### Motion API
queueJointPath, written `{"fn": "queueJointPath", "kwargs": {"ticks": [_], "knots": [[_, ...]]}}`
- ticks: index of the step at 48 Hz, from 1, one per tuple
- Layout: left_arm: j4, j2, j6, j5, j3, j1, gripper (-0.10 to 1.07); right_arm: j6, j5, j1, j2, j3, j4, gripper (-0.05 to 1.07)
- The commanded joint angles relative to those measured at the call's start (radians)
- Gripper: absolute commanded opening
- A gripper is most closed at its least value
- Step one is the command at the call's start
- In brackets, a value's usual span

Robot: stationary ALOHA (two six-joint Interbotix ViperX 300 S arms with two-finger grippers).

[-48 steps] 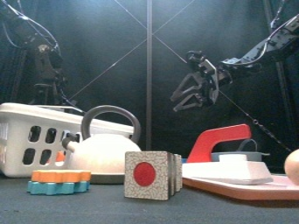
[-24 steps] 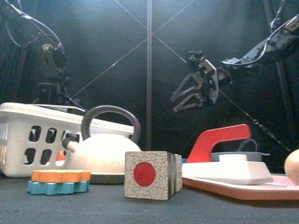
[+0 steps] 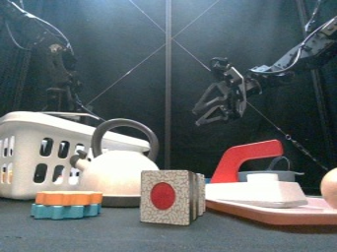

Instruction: Grab cleaver

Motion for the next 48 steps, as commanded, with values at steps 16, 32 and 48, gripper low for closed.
{"fn": "queueJointPath", "kwargs": {"ticks": [16,32,48], "knots": [[0.126,-0.190,0.000,0.058,-0.034,-0.002,0.53,0.002,-0.005,-0.006,-0.023,0.000,0.011,0.90],[0.357,-0.419,0.011,0.023,0.051,-0.006,0.53,0.005,-0.005,0.002,-0.044,-0.008,0.112,0.90],[0.525,-0.568,0.002,-0.351,0.166,0.100,0.53,0.003,-0.005,0.012,-0.092,-0.015,0.183,0.90]]}}
